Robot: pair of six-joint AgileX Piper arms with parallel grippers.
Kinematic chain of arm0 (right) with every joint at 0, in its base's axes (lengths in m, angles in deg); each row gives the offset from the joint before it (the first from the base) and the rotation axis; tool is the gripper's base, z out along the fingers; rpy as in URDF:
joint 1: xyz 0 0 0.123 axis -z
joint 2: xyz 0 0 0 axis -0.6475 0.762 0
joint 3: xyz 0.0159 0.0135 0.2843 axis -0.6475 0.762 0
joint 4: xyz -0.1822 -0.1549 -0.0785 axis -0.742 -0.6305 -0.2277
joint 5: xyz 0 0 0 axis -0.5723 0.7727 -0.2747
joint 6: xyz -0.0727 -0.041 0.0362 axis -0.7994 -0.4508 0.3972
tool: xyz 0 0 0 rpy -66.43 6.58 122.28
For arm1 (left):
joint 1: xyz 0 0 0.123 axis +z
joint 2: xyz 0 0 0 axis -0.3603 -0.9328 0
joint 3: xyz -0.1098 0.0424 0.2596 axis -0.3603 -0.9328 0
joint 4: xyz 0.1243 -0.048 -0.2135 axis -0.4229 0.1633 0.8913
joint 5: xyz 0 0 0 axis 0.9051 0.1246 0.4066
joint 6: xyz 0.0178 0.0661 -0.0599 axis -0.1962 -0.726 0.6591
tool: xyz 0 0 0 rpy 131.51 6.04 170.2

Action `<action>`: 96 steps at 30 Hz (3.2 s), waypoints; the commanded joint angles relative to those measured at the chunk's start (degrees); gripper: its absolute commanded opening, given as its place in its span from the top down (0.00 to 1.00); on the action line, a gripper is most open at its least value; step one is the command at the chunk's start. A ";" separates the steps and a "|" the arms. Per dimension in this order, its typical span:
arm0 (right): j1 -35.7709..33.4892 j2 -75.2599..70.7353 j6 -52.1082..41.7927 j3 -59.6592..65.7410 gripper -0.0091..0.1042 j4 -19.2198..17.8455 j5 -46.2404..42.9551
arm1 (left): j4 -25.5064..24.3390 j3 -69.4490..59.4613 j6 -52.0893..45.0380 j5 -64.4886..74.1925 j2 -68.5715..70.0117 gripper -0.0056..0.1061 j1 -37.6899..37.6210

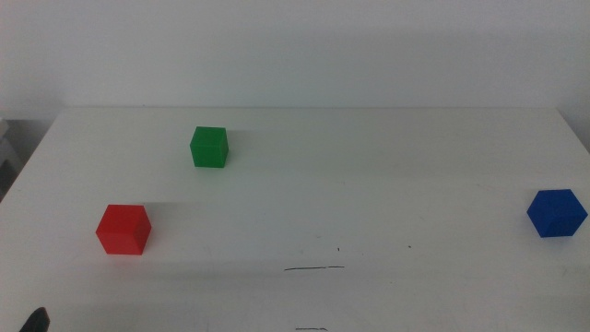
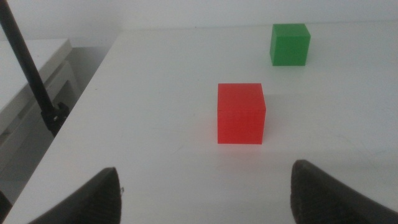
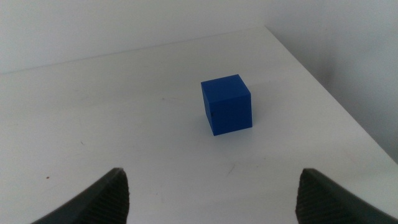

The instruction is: Stack red cubes first, then green, then blue cubes in a specific spot.

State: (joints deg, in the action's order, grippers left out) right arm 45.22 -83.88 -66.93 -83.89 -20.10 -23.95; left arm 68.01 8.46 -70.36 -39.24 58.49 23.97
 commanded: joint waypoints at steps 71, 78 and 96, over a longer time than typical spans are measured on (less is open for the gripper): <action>0.29 0.44 -0.57 -0.59 0.20 -0.29 -4.09 | -1.89 78.17 2.96 39.78 -101.46 0.11 -6.30; 0.29 0.44 -0.57 -0.59 0.20 -0.29 -4.09 | -1.06 78.17 2.90 35.74 -104.80 0.11 -6.30; 0.29 0.44 -0.57 -0.59 0.20 -0.29 -4.09 | 3.27 78.17 2.15 34.76 -108.85 0.62 -6.30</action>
State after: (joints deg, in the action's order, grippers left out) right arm 45.22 -83.88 -66.93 -83.89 -20.10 -23.95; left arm 70.42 85.13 -69.40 -4.70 -53.28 17.90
